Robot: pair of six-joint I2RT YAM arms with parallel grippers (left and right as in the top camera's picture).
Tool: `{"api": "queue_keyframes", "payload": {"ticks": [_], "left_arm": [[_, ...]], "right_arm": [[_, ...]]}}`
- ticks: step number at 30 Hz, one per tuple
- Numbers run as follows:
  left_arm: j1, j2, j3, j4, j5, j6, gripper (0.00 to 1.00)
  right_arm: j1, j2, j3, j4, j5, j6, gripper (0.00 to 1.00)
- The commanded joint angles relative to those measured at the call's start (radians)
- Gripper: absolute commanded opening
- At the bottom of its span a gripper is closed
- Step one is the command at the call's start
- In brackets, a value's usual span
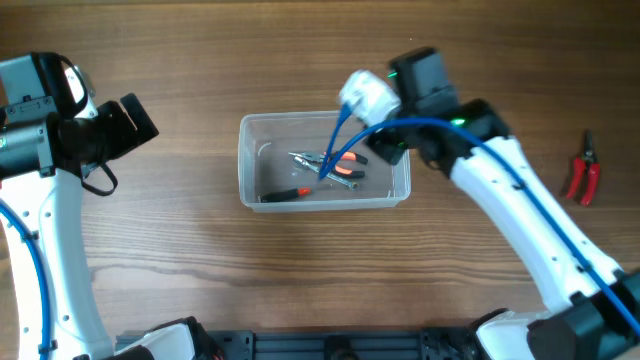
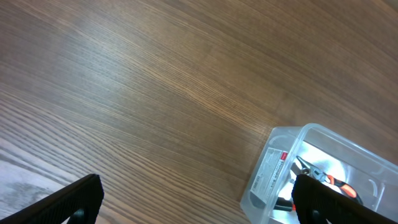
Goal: Pack container
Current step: 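Place the green screwdriver into the container and release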
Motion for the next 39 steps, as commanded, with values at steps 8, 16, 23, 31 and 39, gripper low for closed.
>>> {"api": "queue_keyframes", "payload": {"ticks": [8,16,23,31,39], "left_arm": [[0.004,0.003,0.005,0.000,-0.006,0.014,1.00],[0.004,0.003,0.005,0.000,-0.006,0.014,1.00],[0.004,0.003,0.005,0.004,-0.006,0.014,1.00],[0.004,0.003,0.005,-0.002,-0.006,0.013,1.00],[0.004,0.003,0.005,-0.001,-0.006,0.013,1.00]], "right_arm": [[0.047,0.419,-0.006,0.032,-0.103,-0.156,0.04],[0.046,0.343,0.008,0.004,-0.105,-0.050,0.54],[-0.022,0.019,0.158,-0.056,-0.066,0.137,1.00],[-0.526,-0.105,0.162,-0.127,0.218,0.825,1.00],[-0.984,0.095,0.158,-0.270,0.156,0.926,1.00]]}}
